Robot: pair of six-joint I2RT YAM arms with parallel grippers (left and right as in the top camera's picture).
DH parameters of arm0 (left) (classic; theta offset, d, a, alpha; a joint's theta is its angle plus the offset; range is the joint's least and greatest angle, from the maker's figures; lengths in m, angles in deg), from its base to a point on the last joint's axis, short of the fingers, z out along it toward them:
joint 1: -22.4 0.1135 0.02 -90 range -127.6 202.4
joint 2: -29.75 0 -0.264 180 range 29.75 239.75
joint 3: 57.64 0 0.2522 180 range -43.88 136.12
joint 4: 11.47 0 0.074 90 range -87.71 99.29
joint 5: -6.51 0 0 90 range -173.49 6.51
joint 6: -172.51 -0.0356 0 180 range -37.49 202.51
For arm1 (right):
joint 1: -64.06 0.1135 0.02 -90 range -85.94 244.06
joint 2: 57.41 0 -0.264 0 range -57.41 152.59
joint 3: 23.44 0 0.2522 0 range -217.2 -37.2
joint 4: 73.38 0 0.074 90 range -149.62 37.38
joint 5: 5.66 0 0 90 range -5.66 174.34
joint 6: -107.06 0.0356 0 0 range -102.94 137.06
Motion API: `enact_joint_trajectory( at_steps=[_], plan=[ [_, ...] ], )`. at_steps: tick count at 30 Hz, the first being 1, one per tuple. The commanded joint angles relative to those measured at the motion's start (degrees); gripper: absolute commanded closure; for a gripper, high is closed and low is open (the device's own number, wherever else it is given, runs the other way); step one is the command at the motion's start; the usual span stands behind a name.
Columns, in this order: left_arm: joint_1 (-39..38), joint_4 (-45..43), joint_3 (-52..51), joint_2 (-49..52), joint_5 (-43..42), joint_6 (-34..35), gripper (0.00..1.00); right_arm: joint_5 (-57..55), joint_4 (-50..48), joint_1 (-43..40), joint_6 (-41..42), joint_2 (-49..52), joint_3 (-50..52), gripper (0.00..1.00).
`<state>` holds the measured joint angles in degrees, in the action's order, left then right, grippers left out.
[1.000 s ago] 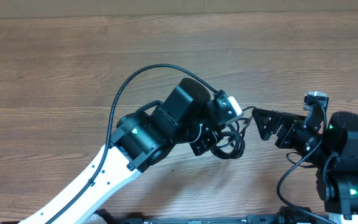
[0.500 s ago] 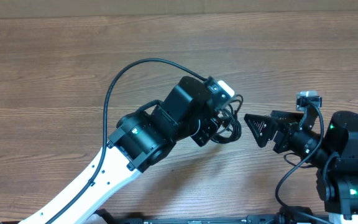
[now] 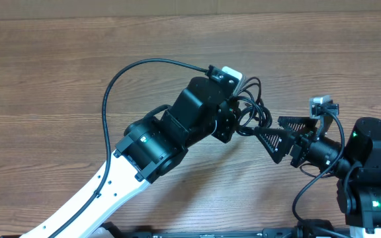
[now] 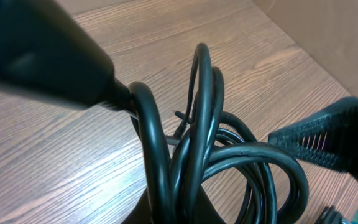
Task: Untangle cables
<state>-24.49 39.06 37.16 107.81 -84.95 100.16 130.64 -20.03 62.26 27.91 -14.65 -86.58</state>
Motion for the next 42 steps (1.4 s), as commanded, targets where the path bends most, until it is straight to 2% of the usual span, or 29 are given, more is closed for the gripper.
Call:
enact_joint_trajectory(
  at_steps=[1, 9, 11, 15, 24, 25, 28, 29, 32, 36, 40, 42],
  plan=[
    [-0.39, -0.74, 0.55, -0.55, -1.66, 2.56, 0.96, 3.67, -1.31, -0.13, -0.50, -0.15, -1.31, 0.00],
    [-0.39, -2.43, 0.55, -0.55, -8.26, 2.56, 0.96, 6.54, -2.71, -0.13, -0.46, -0.15, -1.31, 0.01],
    [-0.39, -2.69, 0.55, -0.55, -9.18, 2.54, 0.96, 6.54, -2.71, -0.13, -0.48, -0.15, -1.31, 0.07],
    [-0.39, -2.67, 0.55, -0.55, -9.16, 2.54, 0.96, 6.56, -2.95, -0.13, -0.46, -0.15, -1.31, 0.27],
    [-0.42, -2.99, 0.55, -0.55, -10.91, 2.56, 0.96, 6.54, -3.13, -0.13, -0.48, -0.15, -1.31, 0.59],
    [-0.39, -2.99, 0.55, -0.55, -11.06, 2.56, 0.96, 6.54, -3.13, -0.13, -0.48, -0.15, -1.31, 0.64],
    [-0.39, -2.97, 0.55, -0.55, -11.10, 2.54, 0.92, 6.51, -3.13, -0.13, -0.48, -0.15, -1.31, 0.91],
    [-0.39, -2.97, 0.55, -0.55, -11.08, 2.54, 0.90, 6.49, -3.10, -0.13, -0.48, -0.15, -1.31, 0.96],
    [-0.39, -2.80, 0.55, -0.55, -11.04, 2.43, 0.81, 6.47, -3.10, -0.13, -0.48, -0.15, -1.31, 0.96],
    [-0.33, -2.38, 0.55, -0.55, -10.97, 0.07, 0.76, 5.38, -3.08, -0.13, -0.46, -0.15, -1.31, 0.96],
    [-0.26, -1.66, 0.55, -0.61, -10.43, -1.09, 0.66, 3.28, -2.86, -0.13, -0.42, -0.15, -1.31, 0.96],
    [-0.26, -0.81, 0.55, -0.68, -10.38, -2.95, 0.53, 3.23, -2.89, -0.13, -0.44, -0.15, -1.31, 0.96]
  ],
)
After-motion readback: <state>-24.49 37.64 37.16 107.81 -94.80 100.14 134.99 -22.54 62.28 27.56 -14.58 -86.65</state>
